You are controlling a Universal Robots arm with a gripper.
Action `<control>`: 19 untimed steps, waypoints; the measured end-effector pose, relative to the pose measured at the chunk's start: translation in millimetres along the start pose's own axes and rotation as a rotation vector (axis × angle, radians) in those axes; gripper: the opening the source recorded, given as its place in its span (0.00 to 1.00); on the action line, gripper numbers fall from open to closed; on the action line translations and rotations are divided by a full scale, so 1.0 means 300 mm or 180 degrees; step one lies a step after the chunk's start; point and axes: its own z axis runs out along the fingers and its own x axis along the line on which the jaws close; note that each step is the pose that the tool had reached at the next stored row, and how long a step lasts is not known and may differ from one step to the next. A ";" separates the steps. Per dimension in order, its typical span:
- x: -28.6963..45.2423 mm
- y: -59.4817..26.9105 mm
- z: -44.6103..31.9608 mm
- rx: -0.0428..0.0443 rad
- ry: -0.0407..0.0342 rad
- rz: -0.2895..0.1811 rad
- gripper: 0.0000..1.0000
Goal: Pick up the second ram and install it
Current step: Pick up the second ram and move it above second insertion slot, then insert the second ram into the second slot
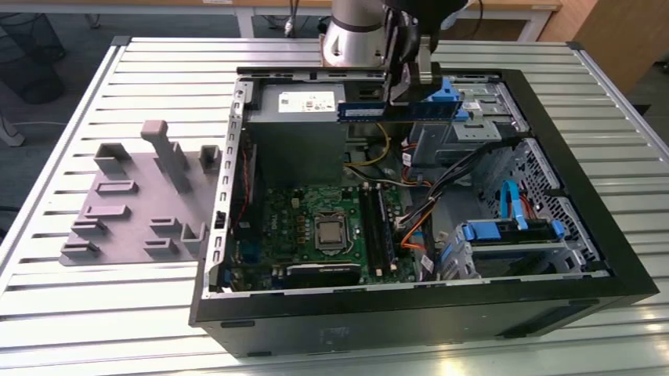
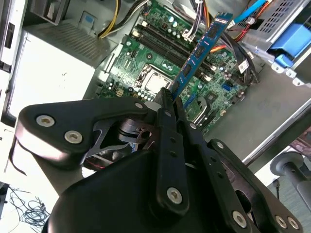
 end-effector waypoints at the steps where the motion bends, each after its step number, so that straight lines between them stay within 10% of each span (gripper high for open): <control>1: 0.000 -0.005 0.000 0.0000 0.0000 0.0000 0.14; 19: 0.000 0.009 0.001 0.0003 0.0000 0.0018 0.14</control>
